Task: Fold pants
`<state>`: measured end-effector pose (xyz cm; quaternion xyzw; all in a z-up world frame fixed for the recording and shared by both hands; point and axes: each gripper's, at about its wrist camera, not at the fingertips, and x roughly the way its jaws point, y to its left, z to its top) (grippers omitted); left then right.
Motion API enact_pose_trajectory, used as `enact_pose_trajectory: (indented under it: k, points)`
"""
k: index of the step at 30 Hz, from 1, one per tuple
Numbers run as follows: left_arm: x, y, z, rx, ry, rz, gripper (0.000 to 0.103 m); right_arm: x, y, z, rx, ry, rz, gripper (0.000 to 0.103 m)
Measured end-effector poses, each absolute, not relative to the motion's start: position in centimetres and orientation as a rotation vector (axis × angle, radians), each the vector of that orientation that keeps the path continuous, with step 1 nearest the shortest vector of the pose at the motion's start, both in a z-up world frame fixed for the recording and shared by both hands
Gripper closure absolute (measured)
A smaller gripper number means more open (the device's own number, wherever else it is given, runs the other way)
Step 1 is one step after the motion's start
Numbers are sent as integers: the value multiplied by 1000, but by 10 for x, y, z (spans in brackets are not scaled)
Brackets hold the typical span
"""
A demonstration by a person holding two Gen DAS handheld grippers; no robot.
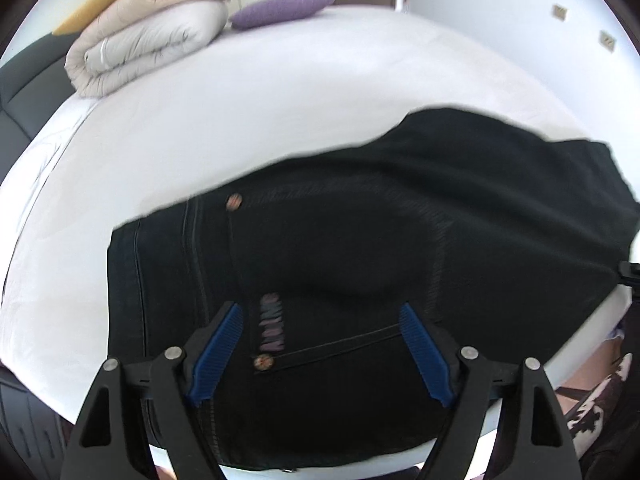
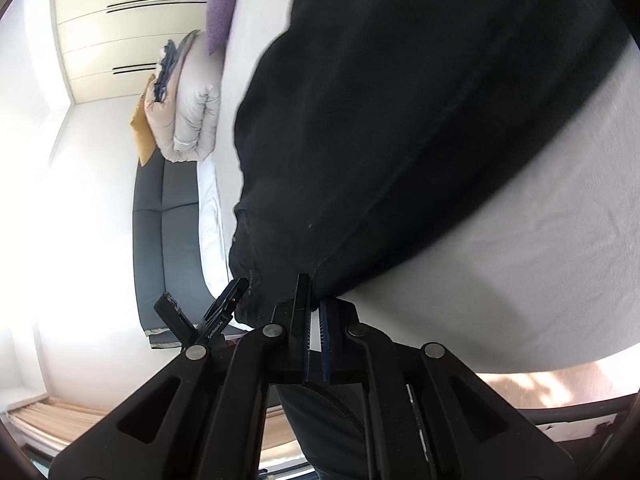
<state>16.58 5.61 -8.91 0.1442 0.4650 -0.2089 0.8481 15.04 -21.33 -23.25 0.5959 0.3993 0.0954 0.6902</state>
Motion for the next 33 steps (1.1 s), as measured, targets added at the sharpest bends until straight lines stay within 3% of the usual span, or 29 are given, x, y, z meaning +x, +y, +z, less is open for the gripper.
enact_pose_trajectory:
  k: [6,11,20,33]
  points:
    - [164,26,-89,307,968,-495,20,168,-199,-226,1306,937,268,96]
    - [171,6,-132,356,1064,-499,19,160,-210,-251,1449,891,232,96]
    - [177,6,-135,346,1070,-508,17,117,-276,-249,1567,691,85,96]
    - [169,9,-131,355,1072,-506,16,99,-289,-244,1483,713,18,102]
